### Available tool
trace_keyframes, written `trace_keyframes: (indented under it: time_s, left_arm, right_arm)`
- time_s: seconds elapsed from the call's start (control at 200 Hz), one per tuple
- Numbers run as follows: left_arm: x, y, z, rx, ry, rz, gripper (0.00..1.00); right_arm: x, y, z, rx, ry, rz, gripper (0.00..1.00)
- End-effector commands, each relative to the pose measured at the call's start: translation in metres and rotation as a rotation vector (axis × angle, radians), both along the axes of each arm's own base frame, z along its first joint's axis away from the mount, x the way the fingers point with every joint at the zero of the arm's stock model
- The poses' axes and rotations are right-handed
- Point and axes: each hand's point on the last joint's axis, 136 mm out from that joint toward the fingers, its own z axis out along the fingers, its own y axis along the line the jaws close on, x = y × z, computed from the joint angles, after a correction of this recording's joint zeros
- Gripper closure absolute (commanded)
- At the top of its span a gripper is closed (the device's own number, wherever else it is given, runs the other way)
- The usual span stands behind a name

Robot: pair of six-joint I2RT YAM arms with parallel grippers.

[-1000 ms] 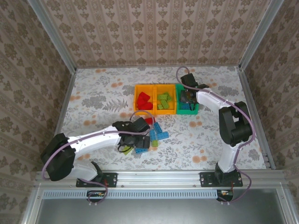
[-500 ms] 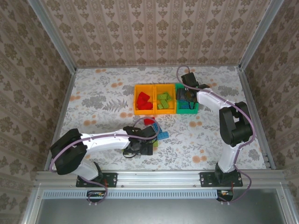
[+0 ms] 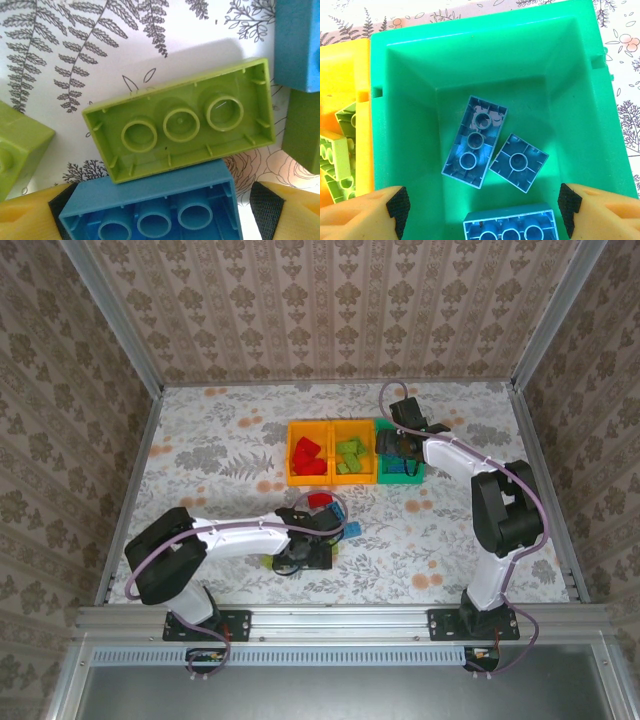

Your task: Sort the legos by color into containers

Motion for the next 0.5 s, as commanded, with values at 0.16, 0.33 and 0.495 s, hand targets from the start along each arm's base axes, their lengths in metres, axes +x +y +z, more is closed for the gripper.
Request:
trace_keyframes:
  time_s: [0.16,0.33,0.495]
  left_arm:
    - [0.0068,-0.0022,-0.0031,0.010,0.001,0.006,0.21]
    - [0.0043,0.0001,-0.0072,0.043,0.013,-0.016,0.31]
    - [0.0033,-0.0008,-0.0049,0.056,0.004,-0.040,0.39]
  right_arm:
    - [-0.0109,0.0031,0.0013,0.025,0.017,0.021,0.18]
    - [-0.0129,0.0006,0.0045,0.020,0.011,0.019,0.18]
    - [-0.0130,0.0007,0.0060,0.022,0.008,0.019,0.18]
